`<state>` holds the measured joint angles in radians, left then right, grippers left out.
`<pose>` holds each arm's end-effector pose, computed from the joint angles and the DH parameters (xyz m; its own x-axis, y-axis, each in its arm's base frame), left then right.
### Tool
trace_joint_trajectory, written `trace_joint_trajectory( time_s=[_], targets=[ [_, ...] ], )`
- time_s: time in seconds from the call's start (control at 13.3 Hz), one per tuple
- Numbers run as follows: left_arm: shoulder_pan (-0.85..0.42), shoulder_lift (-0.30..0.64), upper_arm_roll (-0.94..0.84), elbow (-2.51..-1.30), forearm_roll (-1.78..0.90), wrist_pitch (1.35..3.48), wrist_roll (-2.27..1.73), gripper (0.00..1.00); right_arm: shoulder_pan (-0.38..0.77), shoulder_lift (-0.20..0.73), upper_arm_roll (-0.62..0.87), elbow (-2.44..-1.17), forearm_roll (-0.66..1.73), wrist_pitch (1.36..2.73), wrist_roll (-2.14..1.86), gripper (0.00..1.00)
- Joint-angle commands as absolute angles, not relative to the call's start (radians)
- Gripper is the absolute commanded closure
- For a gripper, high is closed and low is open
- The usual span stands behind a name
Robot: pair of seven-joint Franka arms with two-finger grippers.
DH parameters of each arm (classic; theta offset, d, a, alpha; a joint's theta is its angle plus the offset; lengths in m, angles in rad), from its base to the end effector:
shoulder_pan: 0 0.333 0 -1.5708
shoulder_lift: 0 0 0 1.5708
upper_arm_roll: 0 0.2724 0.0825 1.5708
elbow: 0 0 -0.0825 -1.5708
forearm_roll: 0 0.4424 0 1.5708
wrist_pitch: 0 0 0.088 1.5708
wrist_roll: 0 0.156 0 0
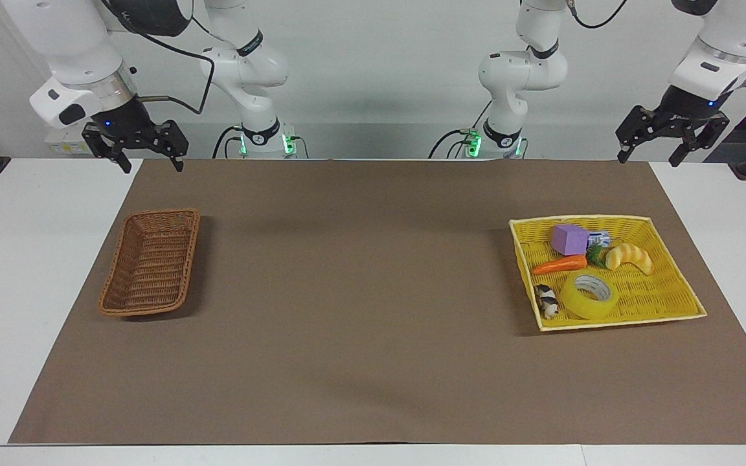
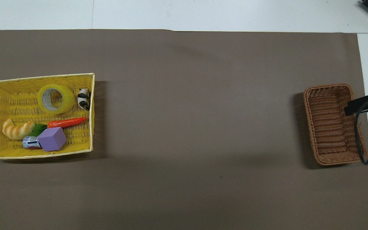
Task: Move tape to another basket
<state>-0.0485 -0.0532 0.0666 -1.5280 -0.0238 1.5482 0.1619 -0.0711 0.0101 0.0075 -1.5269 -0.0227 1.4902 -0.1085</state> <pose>0.5995 0.0079 0.5848 0.9867 -0.1437 0.0767 -0.1452 -0.9893 0.0151 0.6038 -0.0422 0.5421 0.9979 0.0431 -0.0489 0.0440 -0.9989 0.0174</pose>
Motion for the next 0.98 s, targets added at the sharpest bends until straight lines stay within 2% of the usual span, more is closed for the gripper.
trace_joint_trajectory(
  time_s=[0.0, 0.9],
  targets=[
    [-0.064, -0.057, 0.080, -1.529, -0.034, 1.546, 0.153, 0.00, -0.074, -0.008, 0.011, -1.545, -0.009, 1.494, -0.092, 0.00],
    [-0.064, -0.057, 0.086, -1.529, -0.026, 1.534, 0.150, 0.00, -0.074, -0.008, 0.011, -1.545, -0.011, 1.494, -0.092, 0.00]
  ],
)
